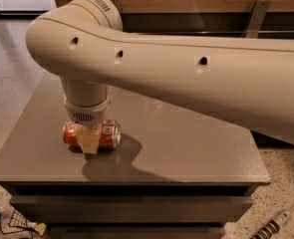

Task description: Knock coke can over

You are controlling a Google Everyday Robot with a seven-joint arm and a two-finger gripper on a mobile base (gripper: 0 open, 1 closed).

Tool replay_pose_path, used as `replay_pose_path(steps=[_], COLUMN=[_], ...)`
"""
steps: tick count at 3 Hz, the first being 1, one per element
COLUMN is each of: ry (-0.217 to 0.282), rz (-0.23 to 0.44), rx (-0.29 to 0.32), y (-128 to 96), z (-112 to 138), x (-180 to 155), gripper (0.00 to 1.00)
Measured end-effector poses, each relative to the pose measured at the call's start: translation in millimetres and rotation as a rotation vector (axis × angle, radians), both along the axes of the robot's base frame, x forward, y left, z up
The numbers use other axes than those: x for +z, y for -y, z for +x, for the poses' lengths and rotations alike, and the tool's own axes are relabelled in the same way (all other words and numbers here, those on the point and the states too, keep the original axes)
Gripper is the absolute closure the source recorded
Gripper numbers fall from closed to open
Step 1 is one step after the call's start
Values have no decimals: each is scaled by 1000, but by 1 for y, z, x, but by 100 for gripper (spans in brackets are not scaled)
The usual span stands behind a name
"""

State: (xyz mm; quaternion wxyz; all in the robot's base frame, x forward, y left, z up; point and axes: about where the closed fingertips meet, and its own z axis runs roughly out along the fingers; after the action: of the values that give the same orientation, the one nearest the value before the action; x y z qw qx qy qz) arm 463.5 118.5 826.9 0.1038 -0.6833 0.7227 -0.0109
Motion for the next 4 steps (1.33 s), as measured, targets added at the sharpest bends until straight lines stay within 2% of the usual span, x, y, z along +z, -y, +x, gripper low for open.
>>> replay_pose_path(steps=[3, 4], ry=[3, 4], rz=[0, 0], rx=[2, 3], y=[0, -1], z=[-1, -1], x=[1, 1], gripper=[13, 0])
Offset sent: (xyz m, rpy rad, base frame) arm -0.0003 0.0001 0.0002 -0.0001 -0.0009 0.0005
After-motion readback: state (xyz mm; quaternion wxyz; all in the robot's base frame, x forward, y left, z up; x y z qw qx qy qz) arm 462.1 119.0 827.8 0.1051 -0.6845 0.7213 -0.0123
